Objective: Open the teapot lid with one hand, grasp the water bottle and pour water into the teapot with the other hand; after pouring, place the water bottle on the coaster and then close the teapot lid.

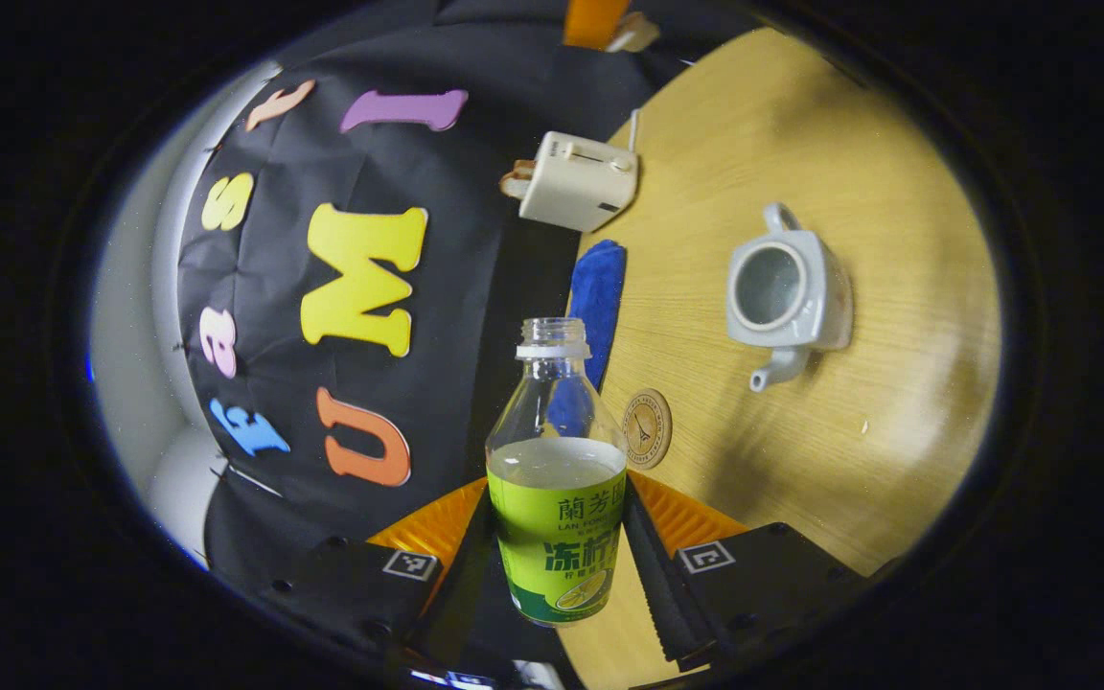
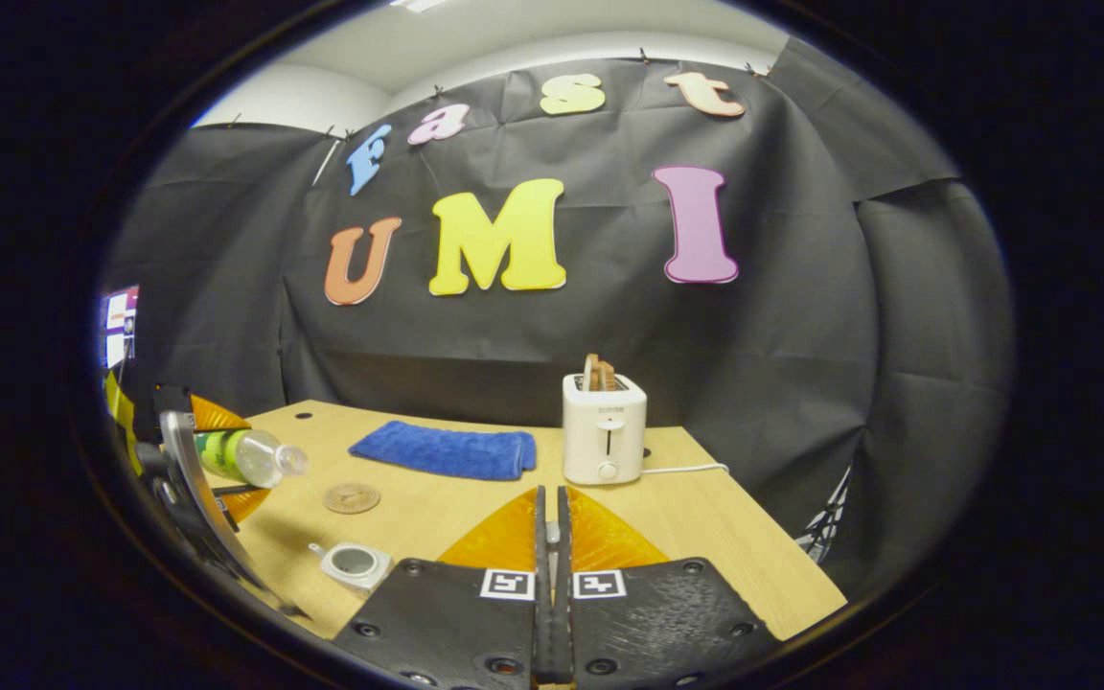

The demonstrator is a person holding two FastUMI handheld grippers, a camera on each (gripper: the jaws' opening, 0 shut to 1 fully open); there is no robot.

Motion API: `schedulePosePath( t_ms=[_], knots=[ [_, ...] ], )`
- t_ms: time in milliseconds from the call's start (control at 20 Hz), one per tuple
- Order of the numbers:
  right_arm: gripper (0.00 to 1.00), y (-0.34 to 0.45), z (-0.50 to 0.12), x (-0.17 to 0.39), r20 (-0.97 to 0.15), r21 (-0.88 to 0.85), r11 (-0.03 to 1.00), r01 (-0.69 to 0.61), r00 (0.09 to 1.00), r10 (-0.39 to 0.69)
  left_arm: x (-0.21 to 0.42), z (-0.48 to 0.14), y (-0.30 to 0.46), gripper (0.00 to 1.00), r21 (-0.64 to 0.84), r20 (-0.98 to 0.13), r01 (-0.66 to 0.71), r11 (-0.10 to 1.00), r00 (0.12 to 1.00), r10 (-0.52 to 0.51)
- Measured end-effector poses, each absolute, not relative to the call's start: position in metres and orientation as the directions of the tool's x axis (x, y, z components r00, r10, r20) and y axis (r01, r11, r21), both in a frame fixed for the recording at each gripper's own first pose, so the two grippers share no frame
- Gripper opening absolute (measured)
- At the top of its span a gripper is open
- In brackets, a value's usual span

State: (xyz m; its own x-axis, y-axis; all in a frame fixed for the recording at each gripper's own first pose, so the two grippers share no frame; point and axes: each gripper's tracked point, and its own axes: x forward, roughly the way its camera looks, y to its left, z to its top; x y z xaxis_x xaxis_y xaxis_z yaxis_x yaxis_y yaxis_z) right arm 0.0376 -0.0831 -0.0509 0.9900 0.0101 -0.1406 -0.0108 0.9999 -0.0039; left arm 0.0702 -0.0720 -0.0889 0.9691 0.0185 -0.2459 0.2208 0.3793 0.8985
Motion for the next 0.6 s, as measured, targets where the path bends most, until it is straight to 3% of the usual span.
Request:
schedulePosePath(
  t_ms=[200,400,500,600],
  knots=[
    [0.0,-0.081,-0.055,0.04,-0.148,0.0,1.0,-0.009,0.989,0.009,0.093,-0.07,-0.065,0.76,0.712,-0.201,0.148,0.686,0.98,-0.004],
    [0.0,-0.076,-0.055,0.042,-0.142,0.005,1.0,-0.02,0.99,0.021,0.125,-0.027,-0.079,0.76,0.348,-0.014,0.117,0.93,0.993,-0.12],
    [0.0,-0.073,-0.057,0.043,-0.139,0.007,1.0,-0.025,0.99,0.026,0.147,-0.023,-0.091,0.76,0.125,0.026,0.165,0.978,0.985,-0.169],
    [0.0,-0.071,-0.059,0.045,-0.141,0.013,1.0,-0.025,0.99,0.027,0.167,-0.032,-0.09,0.77,-0.002,0.039,0.155,0.988,0.987,-0.155]
  ],
)
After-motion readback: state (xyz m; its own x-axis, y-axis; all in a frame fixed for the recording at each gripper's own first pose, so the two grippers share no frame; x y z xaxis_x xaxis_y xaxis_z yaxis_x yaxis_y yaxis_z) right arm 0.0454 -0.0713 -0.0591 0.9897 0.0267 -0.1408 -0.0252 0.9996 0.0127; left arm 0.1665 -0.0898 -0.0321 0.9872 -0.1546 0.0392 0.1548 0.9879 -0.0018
